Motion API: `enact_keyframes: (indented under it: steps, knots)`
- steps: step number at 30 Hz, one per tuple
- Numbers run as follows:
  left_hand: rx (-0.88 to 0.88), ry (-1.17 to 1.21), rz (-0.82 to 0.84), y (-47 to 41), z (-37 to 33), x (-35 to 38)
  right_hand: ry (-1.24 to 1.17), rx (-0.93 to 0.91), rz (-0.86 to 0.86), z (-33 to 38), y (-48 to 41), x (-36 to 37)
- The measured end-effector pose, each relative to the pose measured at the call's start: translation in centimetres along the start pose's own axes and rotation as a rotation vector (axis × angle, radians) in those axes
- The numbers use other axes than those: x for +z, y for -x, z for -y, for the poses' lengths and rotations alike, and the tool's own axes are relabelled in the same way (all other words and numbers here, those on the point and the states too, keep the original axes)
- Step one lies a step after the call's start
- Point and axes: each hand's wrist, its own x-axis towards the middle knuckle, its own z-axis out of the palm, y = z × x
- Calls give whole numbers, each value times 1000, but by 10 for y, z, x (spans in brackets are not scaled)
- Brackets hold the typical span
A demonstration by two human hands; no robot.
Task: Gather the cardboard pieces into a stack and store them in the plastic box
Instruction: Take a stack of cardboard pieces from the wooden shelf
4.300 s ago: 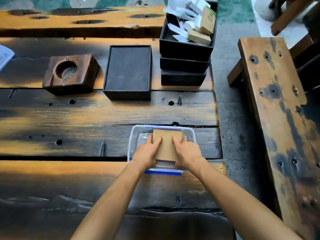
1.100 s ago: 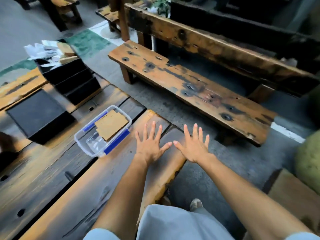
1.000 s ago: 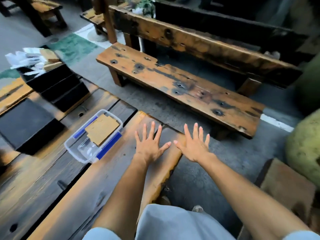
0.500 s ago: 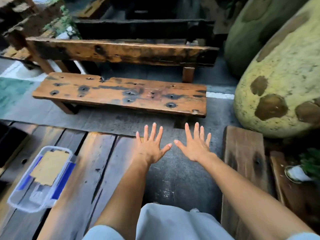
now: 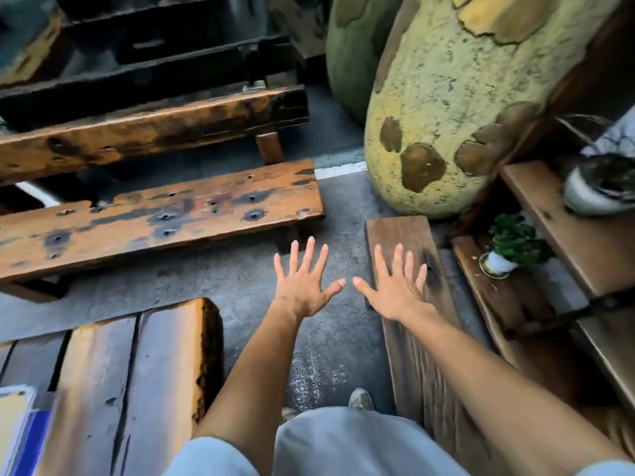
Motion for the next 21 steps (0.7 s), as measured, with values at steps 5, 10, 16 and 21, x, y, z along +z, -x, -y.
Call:
enact_keyframes:
  steps: [5, 10, 16, 21]
  knots:
    - [82, -43, -5, -26, -49, -2, -26, 97, -16, -56, 14, -12]
    - [216, -84, 22, -45, -101, 0, -68, 225, -36, -109, 26, -15]
    - [396, -143, 75, -68, -171, 1, -122, 399, -76, -169, 41, -16]
    - [565, -182, 105, -92, -220, -8, -164, 551, -110, -206, 51, -26]
